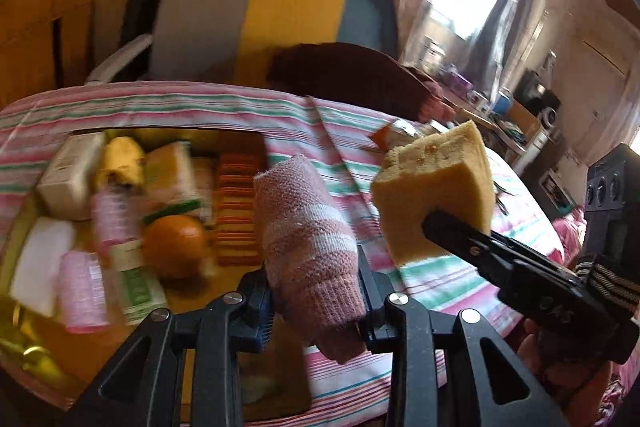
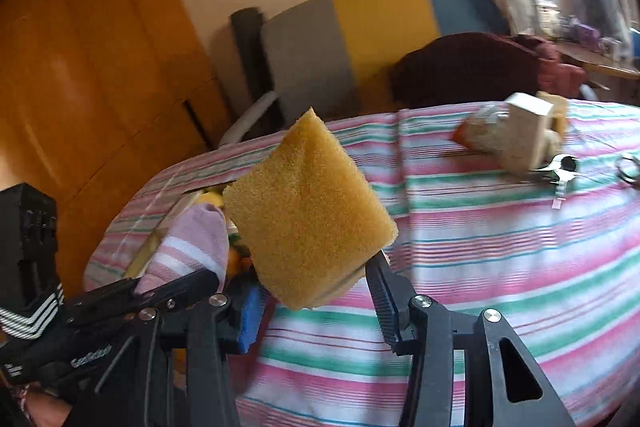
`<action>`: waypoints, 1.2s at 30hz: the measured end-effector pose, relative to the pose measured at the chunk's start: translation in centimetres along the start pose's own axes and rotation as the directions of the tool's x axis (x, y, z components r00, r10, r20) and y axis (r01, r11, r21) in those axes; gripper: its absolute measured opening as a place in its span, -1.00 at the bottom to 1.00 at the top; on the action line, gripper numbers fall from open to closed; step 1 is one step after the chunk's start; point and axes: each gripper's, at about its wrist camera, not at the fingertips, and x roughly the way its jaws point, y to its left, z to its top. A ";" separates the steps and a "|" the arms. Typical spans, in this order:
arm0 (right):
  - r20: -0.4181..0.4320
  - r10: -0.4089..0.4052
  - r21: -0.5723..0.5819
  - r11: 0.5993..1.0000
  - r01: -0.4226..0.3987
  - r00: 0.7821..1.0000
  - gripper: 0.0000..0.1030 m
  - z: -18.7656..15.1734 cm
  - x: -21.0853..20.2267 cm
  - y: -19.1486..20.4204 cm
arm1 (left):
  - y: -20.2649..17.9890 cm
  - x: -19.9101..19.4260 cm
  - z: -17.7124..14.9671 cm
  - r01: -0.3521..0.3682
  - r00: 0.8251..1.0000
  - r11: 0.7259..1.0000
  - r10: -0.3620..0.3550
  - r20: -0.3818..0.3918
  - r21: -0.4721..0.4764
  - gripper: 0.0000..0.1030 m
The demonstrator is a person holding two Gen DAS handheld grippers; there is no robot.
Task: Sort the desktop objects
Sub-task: 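Carry the sponge and pink cloth roll into the gold tray and open both tools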
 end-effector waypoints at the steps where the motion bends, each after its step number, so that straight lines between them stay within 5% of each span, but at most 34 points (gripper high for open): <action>1: -0.016 0.023 -0.012 1.000 -0.024 1.000 -0.06 0.0 0.3 0.8 | 0.8 -0.4 -0.1 -0.010 1.000 1.000 0.010 0.002 -0.009 -0.37; 9: -0.132 0.135 -0.090 0.985 -0.148 0.982 0.03 -1.3 3.4 6.4 | 7.8 -1.0 -0.1 -0.101 0.995 0.991 0.099 -0.020 -0.092 -0.34; 12: -0.167 0.127 -0.075 0.987 -0.141 0.978 0.35 -1.9 4.4 6.8 | 9.4 0.1 0.8 -0.128 0.989 0.987 0.119 -0.085 -0.102 -0.18; 20: -0.149 0.128 -0.031 0.991 -0.134 0.981 0.37 -2.8 3.7 5.5 | 12.5 -1.2 2.0 -0.156 0.988 0.969 0.152 -0.038 -0.193 0.05; 22: -0.145 0.130 -0.027 0.990 -0.135 0.981 0.34 -2.9 3.7 5.3 | 13.1 -1.4 1.9 -0.164 0.986 0.961 0.161 -0.034 -0.221 0.05; 26: -0.166 0.125 -0.106 0.984 -0.144 0.978 -0.02 -2.8 3.9 6.8 | 13.9 -1.7 1.7 -0.179 0.984 0.954 0.177 -0.028 -0.242 0.05; 30: -0.271 0.036 -0.262 0.959 -0.110 0.962 -0.28 -3.8 6.0 9.6 | 14.2 -1.2 1.0 -0.237 0.971 0.946 0.224 -0.084 -0.220 0.03; 36: -0.314 0.028 -0.230 0.968 -0.104 0.949 -0.31 -3.5 8.9 10.1 | 15.2 -1.4 -0.6 -0.317 0.945 0.925 0.291 -0.146 -0.209 0.02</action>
